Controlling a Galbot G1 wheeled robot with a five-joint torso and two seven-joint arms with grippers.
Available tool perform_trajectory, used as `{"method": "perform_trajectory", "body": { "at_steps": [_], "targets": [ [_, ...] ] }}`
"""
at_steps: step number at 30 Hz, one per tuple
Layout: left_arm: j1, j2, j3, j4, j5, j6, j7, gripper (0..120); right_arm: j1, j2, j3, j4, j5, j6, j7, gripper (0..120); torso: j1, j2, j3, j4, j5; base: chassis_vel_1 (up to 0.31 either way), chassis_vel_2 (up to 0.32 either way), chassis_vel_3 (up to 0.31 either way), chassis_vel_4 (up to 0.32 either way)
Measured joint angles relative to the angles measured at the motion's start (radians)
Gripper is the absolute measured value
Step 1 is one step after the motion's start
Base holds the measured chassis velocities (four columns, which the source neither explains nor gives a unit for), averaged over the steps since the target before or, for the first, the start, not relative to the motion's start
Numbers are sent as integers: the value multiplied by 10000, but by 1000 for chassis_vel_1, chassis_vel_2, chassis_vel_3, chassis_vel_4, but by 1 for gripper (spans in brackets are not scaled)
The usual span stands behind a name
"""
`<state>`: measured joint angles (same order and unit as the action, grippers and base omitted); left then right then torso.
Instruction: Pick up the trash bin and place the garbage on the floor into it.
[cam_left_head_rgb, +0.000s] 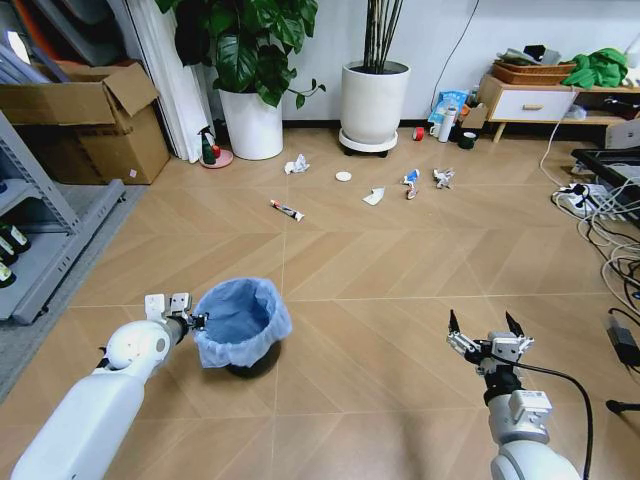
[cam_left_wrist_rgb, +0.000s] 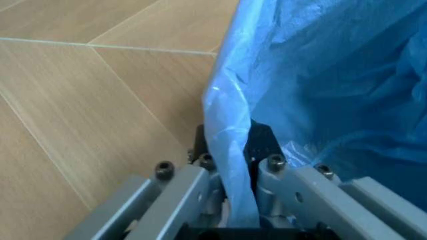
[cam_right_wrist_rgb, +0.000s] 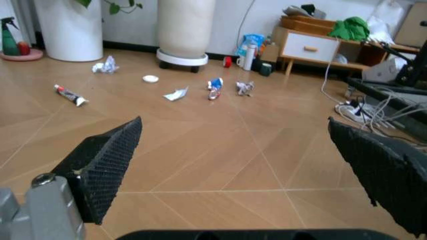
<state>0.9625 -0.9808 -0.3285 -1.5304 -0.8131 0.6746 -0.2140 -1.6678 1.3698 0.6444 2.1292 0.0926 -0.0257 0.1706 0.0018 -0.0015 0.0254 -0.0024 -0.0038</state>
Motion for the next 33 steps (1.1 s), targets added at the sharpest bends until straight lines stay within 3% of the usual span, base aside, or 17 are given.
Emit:
{"method": "perform_trajectory", "body": {
  "at_steps": [6,9,10,12,14,17,21,33],
  "targets": [
    [468,-112,-446,-492,117,-476,-385,0,21,-40,28,212,247,-351,188,100,1,0,2,-2,6,0,0,0,0],
    [1239,-76,-1207,-1582,-6,-471,-511,0,87,-112,87,348,405,-526,330,100,0,0,1,3,7,0,0,0,0],
    [1239,-76,-1207,-1582,-6,-471,-511,0,87,-112,87,348,405,-526,330,100,0,0,1,3,7,0,0,0,0],
    [1796,-29,-1628,-2432,-296,-320,-796,0,132,-154,114,384,446,-554,355,100,1,-1,1,3,8,0,0,0,0],
    [1939,-23,-1717,-2671,-362,-285,-875,0,144,-167,115,395,456,-561,355,100,1,0,1,3,6,0,0,0,0],
    [2845,-23,-2230,-3987,-551,-164,-1370,0,240,-239,132,505,512,-592,361,100,0,0,0,1,9,0,0,0,0],
    [3586,-186,-2629,-4837,-591,-129,-1748,0,370,-284,173,641,528,-594,378,100,0,0,0,3,8,0,0,0,0],
    [5007,-830,-3386,-6371,-57,-531,-1837,0,523,-254,151,693,351,-606,370,100,0,0,-1,1,8,0,0,0,0]
  ]
}}
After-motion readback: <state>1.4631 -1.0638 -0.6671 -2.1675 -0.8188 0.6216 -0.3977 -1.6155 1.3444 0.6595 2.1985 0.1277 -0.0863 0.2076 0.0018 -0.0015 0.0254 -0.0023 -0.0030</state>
